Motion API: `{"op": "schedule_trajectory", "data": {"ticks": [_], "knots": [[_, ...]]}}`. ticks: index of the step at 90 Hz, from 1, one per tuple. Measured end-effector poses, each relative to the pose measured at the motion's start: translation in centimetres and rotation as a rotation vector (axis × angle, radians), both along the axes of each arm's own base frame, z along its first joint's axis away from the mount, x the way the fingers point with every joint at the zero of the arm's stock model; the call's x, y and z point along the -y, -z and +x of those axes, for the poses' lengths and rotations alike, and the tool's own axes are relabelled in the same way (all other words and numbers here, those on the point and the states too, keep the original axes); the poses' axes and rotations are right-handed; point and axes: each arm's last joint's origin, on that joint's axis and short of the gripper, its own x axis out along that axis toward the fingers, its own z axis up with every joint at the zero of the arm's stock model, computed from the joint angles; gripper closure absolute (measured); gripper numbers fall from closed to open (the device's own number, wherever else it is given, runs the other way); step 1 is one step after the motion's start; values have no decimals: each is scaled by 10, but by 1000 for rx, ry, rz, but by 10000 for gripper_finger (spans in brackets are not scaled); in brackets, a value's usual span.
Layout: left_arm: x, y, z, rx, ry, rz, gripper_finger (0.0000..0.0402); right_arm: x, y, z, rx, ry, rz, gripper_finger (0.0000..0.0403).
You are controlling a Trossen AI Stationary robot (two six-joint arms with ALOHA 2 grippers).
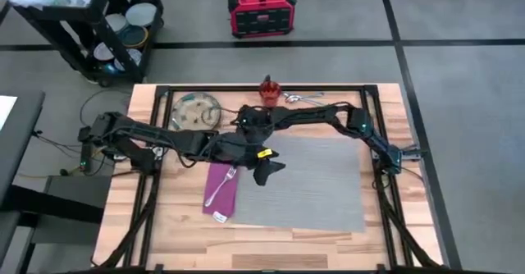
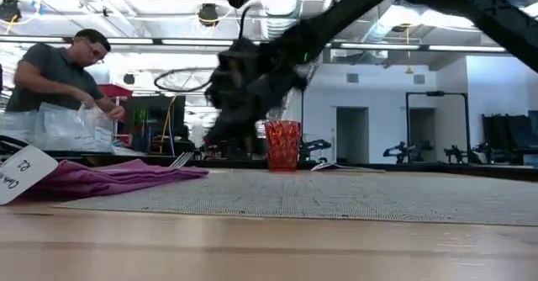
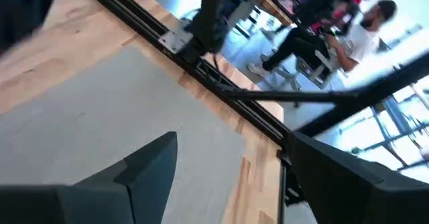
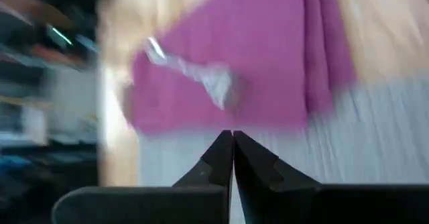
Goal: Set table place
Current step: Put the fork on top of the purple table napkin
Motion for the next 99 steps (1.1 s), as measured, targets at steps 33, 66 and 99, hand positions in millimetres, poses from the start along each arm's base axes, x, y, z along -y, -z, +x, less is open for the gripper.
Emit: {"op": "schedule_trajectory", "data": {"ticks": [33,66,99], "knots": [[-12,-15,-23,-46,32,115,136,-35,16,-137,-5,267,52,403],[-52,63,-35,-777,-57,69,136,-67,-43,-224,175,434,-73,403],[-50,134,-21,-1163,42,-106,136,-61,-63,-275,85,463,-220,403]]}}
